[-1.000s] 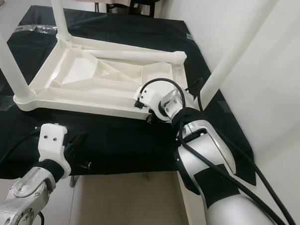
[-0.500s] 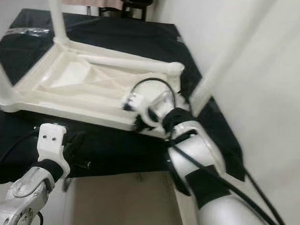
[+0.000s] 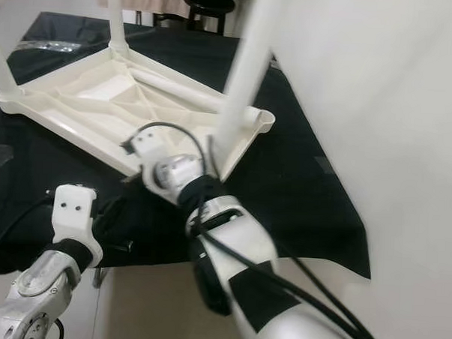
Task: Building children table
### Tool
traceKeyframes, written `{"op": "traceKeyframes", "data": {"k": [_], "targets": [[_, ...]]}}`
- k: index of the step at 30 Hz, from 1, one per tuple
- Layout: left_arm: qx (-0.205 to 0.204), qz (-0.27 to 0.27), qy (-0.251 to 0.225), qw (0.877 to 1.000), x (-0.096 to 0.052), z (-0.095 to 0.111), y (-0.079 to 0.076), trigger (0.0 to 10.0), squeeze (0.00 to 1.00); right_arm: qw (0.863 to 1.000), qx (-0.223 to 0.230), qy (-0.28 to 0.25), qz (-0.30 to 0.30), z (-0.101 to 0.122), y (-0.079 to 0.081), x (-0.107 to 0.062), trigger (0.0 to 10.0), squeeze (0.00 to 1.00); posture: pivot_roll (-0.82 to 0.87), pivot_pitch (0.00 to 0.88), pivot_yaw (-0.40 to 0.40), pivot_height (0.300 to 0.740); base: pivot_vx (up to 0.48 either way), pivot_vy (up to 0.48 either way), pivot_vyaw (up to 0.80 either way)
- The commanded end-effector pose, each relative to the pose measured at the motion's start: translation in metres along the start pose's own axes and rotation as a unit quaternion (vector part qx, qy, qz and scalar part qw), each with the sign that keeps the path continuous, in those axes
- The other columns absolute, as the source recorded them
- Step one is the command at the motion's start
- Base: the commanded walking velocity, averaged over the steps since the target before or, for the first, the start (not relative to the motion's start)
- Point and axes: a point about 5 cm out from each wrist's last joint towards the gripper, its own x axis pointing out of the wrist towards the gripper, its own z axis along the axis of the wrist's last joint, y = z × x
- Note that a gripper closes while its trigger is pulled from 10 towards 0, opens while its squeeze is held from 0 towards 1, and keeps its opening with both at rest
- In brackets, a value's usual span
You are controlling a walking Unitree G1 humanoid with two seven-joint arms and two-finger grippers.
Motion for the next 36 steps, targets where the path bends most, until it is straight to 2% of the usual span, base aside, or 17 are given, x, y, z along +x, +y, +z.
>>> {"op": "traceKeyframes", "data": {"k": [1, 2, 3, 4, 6, 9, 14, 15, 16, 19, 21, 22, 24, 25, 29, 31, 36], "targets": [[0.002, -0.003, 0.008, 1.000, 0.001, -0.005, -0.001, 10.0, 0.00, 0.995, 0.040, -0.066, 0.070, 0.021, 0.032, 0.002, 10.0, 0.73, 0.04, 0.112, -0.179, 0.740, 0.000, 0.000, 0.00], [0.003, -0.003, 0.008, 1.000, 0.001, -0.005, -0.001, 10.0, 0.00, 0.991, 0.028, -0.072, 0.110, 0.023, 0.050, 0.004, 10.0, 0.73, 0.04, 0.112, -0.177, 0.740, 0.000, 0.000, 0.00], [0.003, -0.003, 0.008, 1.000, 0.001, -0.005, -0.001, 10.0, 0.00, 0.991, 0.028, -0.072, 0.110, 0.023, 0.050, 0.004, 10.0, 0.73, 0.04, 0.112, -0.177, 0.740, 0.000, 0.000, 0.00], [0.004, -0.003, 0.008, 1.000, 0.002, -0.004, -0.001, 10.0, 0.00, 0.984, 0.027, -0.084, 0.157, 0.026, 0.065, 0.003, 10.0, 1.00, 0.04, 0.112, -0.175, 0.740, 0.000, 0.000, 0.00], [0.004, -0.002, 0.007, 1.000, 0.002, -0.004, 0.000, 10.0, 0.00, 0.976, 0.029, -0.098, 0.193, 0.030, 0.074, 0.001, 10.0, 1.00, 0.03, 0.112, -0.174, 0.740, 0.000, 0.000, 0.00], [0.005, -0.001, 0.007, 1.000, 0.002, -0.004, 0.001, 10.0, 0.00, 0.968, 0.032, -0.122, 0.216, 0.036, 0.077, -0.003, 10.0, 1.00, 0.03, 0.110, -0.169, 0.740, 0.000, 0.000, 0.00], [-0.002, 0.016, 0.002, 1.000, 0.004, -0.002, 0.008, 10.0, 0.00, 0.953, 0.054, -0.184, 0.236, 0.040, 0.048, -0.016, 10.0, 1.00, 0.01, 0.104, -0.155, 0.740, 0.000, 0.000, 0.00], [0.003, 0.030, -0.001, 1.000, 0.004, -0.001, 0.014, 10.0, 0.00, 0.949, 0.063, -0.193, 0.241, 0.034, 0.034, -0.022, 10.0, 0.67, 0.00, 0.103, -0.149, 0.740, 0.000, 0.000, 0.00], [0.017, 0.047, -0.003, 0.999, 0.002, 0.000, 0.023, 10.0, 0.00, 0.947, 0.072, -0.192, 0.248, 0.025, 0.021, -0.027, 10.0, 0.00, 0.00, 0.101, -0.145, 0.740, 0.000, 0.000, 0.00], [0.027, 0.058, -0.004, 0.998, 0.000, 0.001, 0.029, 10.0, 0.00, 0.946, 0.078, -0.191, 0.252, 0.019, 0.013, -0.030, 10.0, 0.00, 0.00, 0.101, -0.145, 0.740, 0.000, 0.000, 0.00], [0.033, 0.092, 0.005, 0.995, -0.006, -0.004, 0.045, 10.0, 0.00, 0.943, 0.092, -0.183, 0.262, 0.010, 0.003, -0.036, 10.0, 0.00, 0.00, 0.101, -0.140, 0.740, 0.000, 0.000, 0.00], [0.034, 0.179, 0.031, 0.983, -0.025, -0.015, 0.083, 10.0, 0.00, 0.933, 0.099, -0.165, 0.305, -0.013, -0.009, -0.052, 10.0, 0.00, 0.00, 0.100, -0.132, 0.740, 0.000, 0.000, 0.00], [0.034, 0.179, 0.031, 0.983, -0.025, -0.015, 0.083, 10.0, 0.00, 0.933, 0.099, -0.165, 0.305, -0.013, -0.009, -0.052, 10.0, 0.00, 0.00, 0.100, -0.132, 0.740, 0.000, 0.000, 0.00], [0.033, 0.213, 0.040, 0.976, -0.034, -0.019, 0.098, 10.0, 0.00, 0.928, 0.096, -0.152, 0.326, -0.024, -0.011, -0.059, 10.0, 0.00, 0.00, 0.100, -0.132, 0.740, 0.000, 0.000, 0.00], [0.032, 0.261, 0.047, 0.964, -0.046, -0.021, 0.120, 10.0, 0.00, 0.926, 0.094, -0.135, 0.340, -0.041, -0.014, -0.069, 10.0, 0.00, 0.01, 0.093, -0.125, 0.740, 0.000, 0.000, 0.00], [0.034, 0.322, 0.054, 0.945, -0.062, -0.024, 0.144, 10.0, 0.00, 0.931, 0.126, -0.133, 0.317, -0.053, -0.026, -0.079, 10.0, 0.00, 0.01, 0.091, -0.120, 0.740, 0.000, 0.000, 0.00], [0.033, 0.352, 0.053, 0.934, -0.069, -0.025, 0.156, 10.0, 0.00, 0.941, 0.128, -0.125, 0.287, -0.067, -0.043, -0.094, 10.0, 0.00, 0.01, 0.082, -0.125, 0.740, 0.000, 0.000, 0.00]]}}
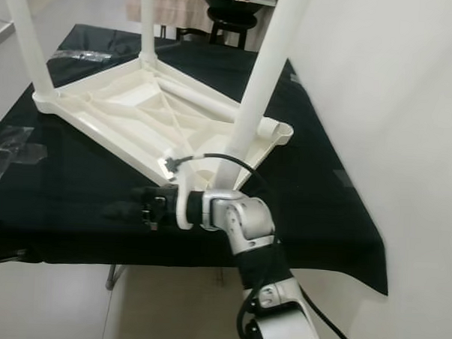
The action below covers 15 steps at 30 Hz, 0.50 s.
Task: Building children table
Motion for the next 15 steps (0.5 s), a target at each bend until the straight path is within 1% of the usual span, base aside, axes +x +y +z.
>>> {"op": "traceKeyframes", "data": {"k": [1, 2, 3, 4, 5, 6, 7, 8, 9, 10, 11, 13, 14, 15], "targets": [[-0.002, 0.009, 0.000, 1.000, 0.002, -0.001, 0.006, 10.0, 0.00, 1.000, -0.006, 0.012, -0.027, -0.005, -0.006, -0.025, 10.0, 0.00, 0.00, 0.077, -0.124, 0.740, 0.000, 0.000, 0.00], [-0.002, 0.009, 0.000, 1.000, 0.002, -0.001, 0.006, 10.0, 0.00, 1.000, -0.006, 0.012, -0.027, -0.005, -0.006, -0.025, 10.0, 0.00, 0.00, 0.077, -0.124, 0.740, 0.000, 0.000, 0.00], [-0.003, -0.012, -0.011, 1.000, 0.004, 0.003, 0.000, 10.0, 0.00, 0.997, -0.025, 0.048, -0.060, -0.010, -0.012, -0.048, 10.0, 0.00, 0.00, 0.074, -0.121, 0.740, 0.000, 0.000, 0.00], [-0.004, -0.029, -0.018, 0.999, 0.005, 0.006, -0.004, 10.0, 0.00, 0.993, -0.037, 0.075, -0.081, -0.014, -0.014, -0.064, 10.0, 0.00, 0.00, 0.074, -0.121, 0.740, 0.000, 0.000, 0.00], [-0.004, -0.029, -0.018, 0.999, 0.005, 0.006, -0.004, 10.0, 0.00, 0.993, -0.037, 0.075, -0.081, -0.014, -0.014, -0.064, 10.0, 0.00, 0.00, 0.074, -0.121, 0.740, 0.000, 0.000, 0.00], [-0.001, -0.055, -0.029, 0.998, 0.007, 0.010, -0.012, 10.0, 0.00, 0.987, -0.055, 0.104, -0.105, -0.016, -0.016, -0.082, 10.0, 0.00, -0.01, 0.068, -0.117, 0.740, 0.000, 0.000, 0.00], [-0.001, -0.055, -0.029, 0.998, 0.007, 0.010, -0.012, 10.0, 0.00, 0.987, -0.055, 0.104, -0.105, -0.016, -0.016, -0.082, 10.0, 0.00, -0.01, 0.068, -0.117, 0.740, 0.000, 0.000, 0.00], [0.003, -0.082, -0.039, 0.996, 0.007, 0.013, -0.020, 10.0, 0.00, 0.982, -0.075, 0.128, -0.119, -0.016, -0.014, -0.099, 10.0, 0.00, -0.02, 0.063, -0.111, 0.740, 0.000, 0.000, 0.00], [0.003, -0.082, -0.039, 0.996, 0.007, 0.013, -0.020, 10.0, 0.00, 0.982, -0.075, 0.128, -0.119, -0.016, -0.014, -0.099, 10.0, 0.00, -0.02, 0.063, -0.111, 0.740, 0.000, 0.000, 0.00], [-0.005, -0.134, -0.050, 0.990, 0.008, 0.019, -0.039, 10.0, 0.00, 0.972, -0.102, 0.172, -0.125, -0.016, -0.005, -0.125, 10.0, 0.00, -0.03, 0.060, -0.109, 0.740, 0.000, 0.000, 0.00], [-0.005, -0.134, -0.050, 0.990, 0.008, 0.019, -0.039, 10.0, 0.00, 0.972, -0.102, 0.172, -0.125, -0.016, -0.005, -0.125, 10.0, 0.00, -0.03, 0.060, -0.109, 0.740, 0.000, 0.000, 0.00], [-0.007, -0.164, -0.057, 0.985, 0.008, 0.022, -0.052, 10.0, 0.00, 0.962, -0.116, 0.214, -0.123, -0.020, 0.004, -0.139, 10.0, 0.00, -0.03, 0.055, -0.103, 0.740, 0.000, 0.000, 0.00], [-0.007, -0.164, -0.057, 0.985, 0.008, 0.022, -0.052, 10.0, 0.00, 0.962, -0.116, 0.214, -0.123, -0.020, 0.004, -0.139, 10.0, 0.00, -0.03, 0.055, -0.103, 0.740, 0.000, 0.000, 0.00], [-0.006, -0.176, -0.061, 0.982, 0.008, 0.024, -0.057, 10.0, 0.00, 0.957, -0.118, 0.226, -0.136, -0.021, 0.002, -0.143, 10.0, 0.00, -0.03, 0.055, -0.103, 0.740, 0.000, 0.000, 0.00]]}}
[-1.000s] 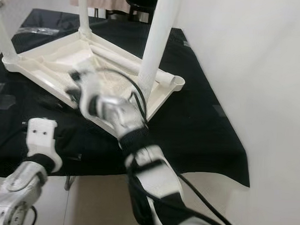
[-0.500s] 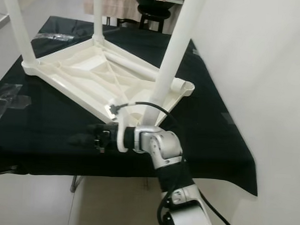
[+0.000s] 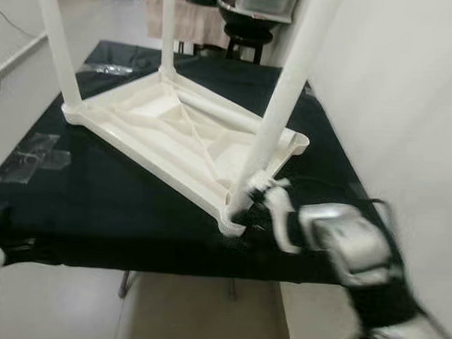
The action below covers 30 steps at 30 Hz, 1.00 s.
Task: Building children table
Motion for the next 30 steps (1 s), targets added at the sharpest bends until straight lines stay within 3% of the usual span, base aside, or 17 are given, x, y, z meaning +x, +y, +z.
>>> {"op": "traceKeyframes", "data": {"k": [1, 3, 4, 5, 6, 8, 13, 15, 17, 20, 21, 22, 23, 24, 25, 28, 30], "targets": [[-0.002, -0.020, -0.003, 1.000, 0.001, 0.000, -0.007, 10.0, 0.00, 1.000, -0.003, 0.020, 0.006, -0.005, 0.003, 0.002, 10.0, 0.00, -0.03, 0.055, -0.103, 0.740, 0.000, 0.000, 0.00], [-0.001, -0.031, -0.007, 0.999, 0.002, 0.002, -0.012, 10.0, 0.00, 0.999, -0.003, 0.030, -0.011, -0.007, -0.001, 0.000, 10.0, 0.00, -0.03, 0.051, -0.102, 0.740, 0.000, 0.000, 0.00], [0.001, -0.047, -0.011, 0.999, 0.003, 0.003, -0.017, 10.0, 0.00, 0.997, 0.001, 0.023, -0.070, -0.003, -0.018, 0.002, 10.0, 0.00, -0.03, 0.048, -0.100, 0.740, 0.000, 0.000, 0.00], [0.001, -0.047, -0.011, 0.999, 0.003, 0.003, -0.017, 10.0, 0.00, 0.997, 0.001, 0.023, -0.070, -0.003, -0.018, 0.002, 10.0, 0.00, -0.03, 0.048, -0.100, 0.740, 0.000, 0.000, 0.00], [0.003, -0.057, -0.014, 0.998, 0.003, 0.004, -0.021, 10.0, 0.00, 0.994, 0.003, 0.020, -0.110, -0.001, -0.029, 0.003, 10.0, 0.00, -0.03, 0.048, -0.100, 0.740, 0.000, 0.000, 0.00], [0.005, -0.071, -0.019, 0.997, 0.003, 0.005, -0.026, 10.0, 0.00, 0.985, -0.002, -0.032, -0.170, 0.019, -0.045, 0.011, 10.0, 0.00, -0.03, 0.046, -0.102, 0.740, 0.000, 0.000, 0.00], [0.007, -0.075, -0.021, 0.997, 0.003, 0.005, -0.030, 10.0, 0.00, 0.978, 0.021, -0.097, -0.186, 0.043, -0.048, 0.022, 10.0, 0.00, -0.02, 0.044, -0.104, 0.740, 0.000, 0.000, 0.00], [0.008, -0.083, -0.023, 0.996, 0.002, 0.004, -0.036, 10.0, 0.00, 0.979, 0.017, -0.128, -0.156, 0.063, -0.037, 0.043, 10.0, 0.00, -0.01, 0.044, -0.109, 0.740, 0.000, 0.000, 0.00], [0.008, -0.083, -0.023, 0.996, 0.002, 0.004, -0.036, 10.0, 0.00, 0.979, 0.017, -0.128, -0.156, 0.063, -0.037, 0.043, 10.0, 0.00, -0.01, 0.044, -0.109, 0.740, 0.000, 0.000, 0.00], [0.010, -0.091, -0.024, 0.995, 0.001, 0.004, -0.042, 10.0, 0.00, 0.985, -0.039, -0.161, -0.046, 0.089, 0.002, 0.070, 10.0, 0.00, -0.01, 0.048, -0.108, 0.740, 0.000, 0.000, 0.00], [0.010, -0.091, -0.024, 0.995, 0.001, 0.004, -0.042, 10.0, 0.00, 0.985, -0.039, -0.161, -0.046, 0.089, 0.002, 0.070, 10.0, 0.00, -0.01, 0.048, -0.108, 0.740, 0.000, 0.000, 0.00], [0.012, -0.095, -0.023, 0.995, 0.000, 0.002, -0.044, 10.0, 0.00, 0.978, -0.072, -0.192, 0.030, 0.114, 0.035, 0.089, 10.0, 0.00, -0.01, 0.050, -0.109, 0.740, 0.000, 0.000, 0.00], [0.012, -0.095, -0.023, 0.995, 0.000, 0.002, -0.044, 10.0, 0.00, 0.978, -0.072, -0.192, 0.030, 0.114, 0.035, 0.089, 10.0, 0.00, -0.01, 0.050, -0.109, 0.740, 0.000, 0.000, 0.00], [0.014, -0.097, -0.023, 0.995, 0.000, 0.001, -0.046, 10.0, 0.00, 0.973, -0.079, -0.210, 0.062, 0.129, 0.055, 0.102, 10.0, 0.00, -0.01, 0.049, -0.113, 0.740, 0.000, 0.000, 0.00], [0.014, -0.097, -0.023, 0.995, 0.000, 0.001, -0.046, 10.0, 0.00, 0.973, -0.079, -0.210, 0.062, 0.129, 0.055, 0.102, 10.0, 0.00, -0.01, 0.049, -0.113, 0.740, 0.000, 0.000, 0.00], [0.017, -0.100, -0.026, 0.995, -0.001, 0.002, -0.050, 10.0, 0.00, 0.963, -0.097, -0.224, 0.113, 0.148, 0.090, 0.122, 10.0, 0.00, 0.01, 0.049, -0.123, 0.740, 0.000, 0.000, 0.00], [0.018, -0.100, -0.027, 0.994, -0.001, 0.002, -0.051, 10.0, 0.00, 0.962, -0.098, -0.225, 0.122, 0.152, 0.100, 0.128, 10.0, 0.00, 0.01, 0.049, -0.123, 0.740, 0.000, 0.000, 0.00]]}}
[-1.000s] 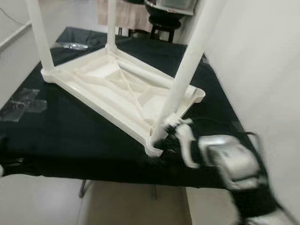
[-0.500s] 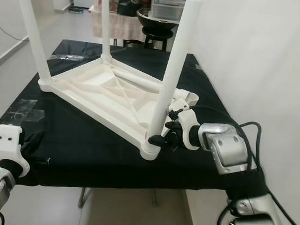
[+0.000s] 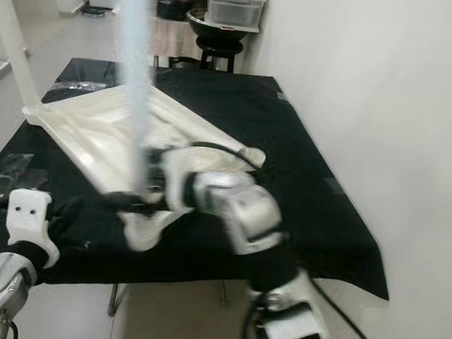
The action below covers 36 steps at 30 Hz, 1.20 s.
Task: Building children table
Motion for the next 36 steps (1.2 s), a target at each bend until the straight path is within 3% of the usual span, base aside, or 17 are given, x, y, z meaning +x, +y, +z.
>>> {"op": "traceKeyframes", "data": {"k": [1, 6, 8, 9, 11, 14, 15, 17, 18, 20, 22, 28, 31, 36], "targets": [[0.004, -0.001, -0.005, 1.000, -0.002, 0.000, -0.004, 10.0, 0.00, 1.000, -0.001, 0.009, 0.009, 0.001, 0.011, 0.016, 10.0, 0.00, 0.01, 0.049, -0.125, 0.740, 0.000, 0.000, 0.00], [0.005, -0.004, -0.004, 1.000, -0.003, -0.001, -0.006, 10.0, 0.00, 0.999, -0.016, 0.036, -0.034, -0.009, 0.001, 0.017, 10.0, 0.00, 0.01, 0.048, -0.126, 0.740, 0.000, 0.000, 0.00], [0.005, -0.005, -0.002, 1.000, -0.004, -0.002, -0.008, 10.0, 0.00, 0.997, -0.027, 0.052, -0.053, -0.015, -0.008, 0.013, 10.0, 0.00, 0.00, 0.047, -0.126, 0.740, 0.000, 0.000, 0.00], [0.004, -0.009, 0.000, 1.000, -0.004, -0.004, -0.011, 10.0, 0.00, 0.993, -0.059, 0.078, -0.066, -0.026, -0.023, -0.002, 10.0, 0.00, 0.00, 0.049, -0.127, 0.740, 0.000, 0.000, 0.00], [0.004, -0.011, 0.001, 1.000, -0.004, -0.005, -0.013, 10.0, 0.00, 0.991, -0.073, 0.096, -0.056, -0.032, -0.029, -0.011, 10.0, 0.00, 0.00, 0.049, -0.128, 0.740, 0.000, 0.000, 0.00], [0.004, -0.011, 0.001, 1.000, -0.004, -0.005, -0.013, 10.0, 0.00, 0.991, -0.073, 0.096, -0.056, -0.032, -0.029, -0.011, 10.0, 0.00, 0.00, 0.049, -0.128, 0.740, 0.000, 0.000, 0.00], [0.005, -0.014, 0.002, 1.000, -0.004, -0.006, -0.015, 10.0, 0.00, 0.987, -0.102, 0.119, -0.035, -0.039, -0.035, -0.023, 10.0, 0.00, 0.00, 0.050, -0.135, 0.740, 0.000, 0.000, 0.00], [0.006, -0.014, 0.005, 1.000, -0.006, -0.008, -0.018, 10.0, 0.00, 0.961, -0.169, 0.217, 0.002, -0.061, -0.053, -0.049, 10.0, 0.00, 0.00, 0.055, -0.146, 0.740, 0.000, 0.000, 0.00], [0.006, -0.014, 0.005, 1.000, -0.006, -0.008, -0.018, 10.0, 0.00, 0.961, -0.169, 0.217, 0.002, -0.061, -0.053, -0.049, 10.0, 0.00, 0.00, 0.055, -0.146, 0.740, 0.000, 0.000, 0.00], [0.007, -0.010, 0.007, 1.000, -0.008, -0.009, -0.019, 10.0, 0.00, 0.935, -0.199, 0.292, 0.011, -0.075, -0.069, -0.062, 10.0, 0.00, 0.01, 0.058, -0.151, 0.740, 0.000, 0.000, 0.00], [0.007, -0.010, 0.007, 1.000, -0.008, -0.009, -0.019, 10.0, 0.00, 0.935, -0.199, 0.292, 0.011, -0.075, -0.069, -0.062, 10.0, 0.00, 0.01, 0.058, -0.151, 0.740, 0.000, 0.000, 0.00], [0.015, 0.001, 0.009, 1.000, -0.016, -0.008, -0.018, 10.0, 0.00, 0.926, -0.203, 0.317, -0.015, -0.077, -0.092, -0.054, 10.0, 0.00, 0.03, 0.087, -0.164, 0.740, 0.000, 0.000, 0.00], [0.017, 0.001, 0.009, 1.000, -0.019, -0.007, -0.018, 10.0, 0.00, 0.925, -0.208, 0.316, -0.022, -0.076, -0.095, -0.048, 10.0, 0.00, 0.04, 0.093, -0.167, 0.740, 0.000, 0.000, 0.00], [0.023, -0.007, 0.019, 1.000, -0.030, -0.008, -0.019, 10.0, 0.00, 0.909, -0.247, 0.335, 0.000, -0.072, -0.096, -0.037, 10.0, 0.00, 0.04, 0.105, -0.168, 0.740, 0.000, 0.000, 0.00]]}}
